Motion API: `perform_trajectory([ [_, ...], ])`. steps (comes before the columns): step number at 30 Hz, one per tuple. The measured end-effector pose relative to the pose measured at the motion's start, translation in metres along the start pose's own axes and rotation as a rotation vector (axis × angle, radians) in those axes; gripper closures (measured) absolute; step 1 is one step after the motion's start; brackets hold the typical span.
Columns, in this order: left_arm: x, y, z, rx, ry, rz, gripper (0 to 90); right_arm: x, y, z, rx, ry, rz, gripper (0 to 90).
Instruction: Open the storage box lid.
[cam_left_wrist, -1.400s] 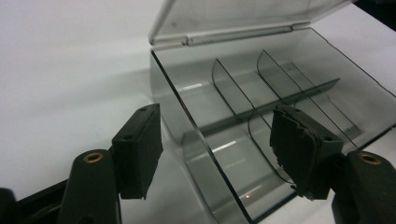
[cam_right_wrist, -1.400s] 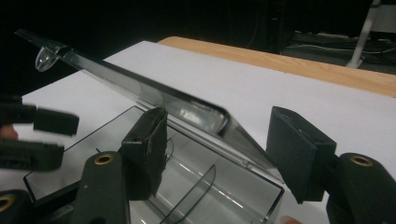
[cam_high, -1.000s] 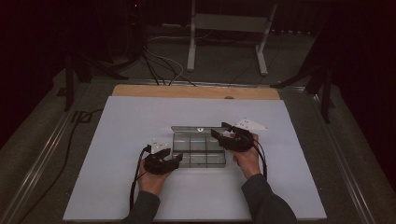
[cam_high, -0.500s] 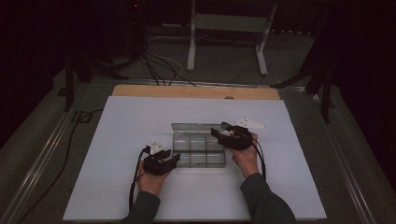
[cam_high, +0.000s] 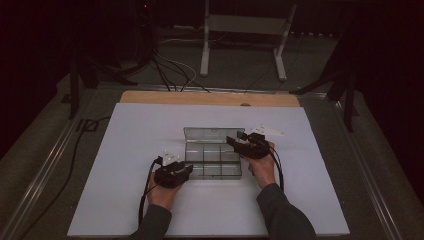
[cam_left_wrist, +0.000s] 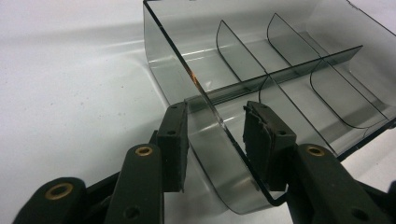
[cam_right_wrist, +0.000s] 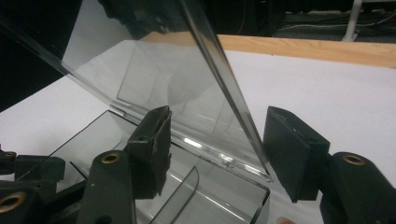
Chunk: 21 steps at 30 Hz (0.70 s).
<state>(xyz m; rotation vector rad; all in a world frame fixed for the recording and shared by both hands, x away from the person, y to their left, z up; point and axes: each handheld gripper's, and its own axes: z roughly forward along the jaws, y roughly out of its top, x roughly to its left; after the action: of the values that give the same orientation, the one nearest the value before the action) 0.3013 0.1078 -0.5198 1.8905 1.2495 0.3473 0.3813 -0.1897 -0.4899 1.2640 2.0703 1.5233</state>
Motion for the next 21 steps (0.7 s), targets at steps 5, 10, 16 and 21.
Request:
perform_trajectory([
  [5,0.0001,0.0,0.0,0.0,0.0,0.0,62.8,-0.0015,0.0022,0.0029,0.005,-0.002,0.005,43.8],
  [10,0.0003,0.0001,-0.0002,0.003,-0.002,0.0,63.3,-0.0035,0.0038,0.0067,0.009,-0.008,0.02,45.3],
  [16,-0.0001,0.0001,-0.0008,0.005,0.003,0.006,64.0,-0.0054,0.0023,0.0092,0.006,-0.018,0.054,48.1],
  [21,-0.0004,0.0001,-0.0015,0.011,0.004,0.008,64.5,-0.0055,0.0032,0.0104,0.015,-0.037,0.064,50.6],
])
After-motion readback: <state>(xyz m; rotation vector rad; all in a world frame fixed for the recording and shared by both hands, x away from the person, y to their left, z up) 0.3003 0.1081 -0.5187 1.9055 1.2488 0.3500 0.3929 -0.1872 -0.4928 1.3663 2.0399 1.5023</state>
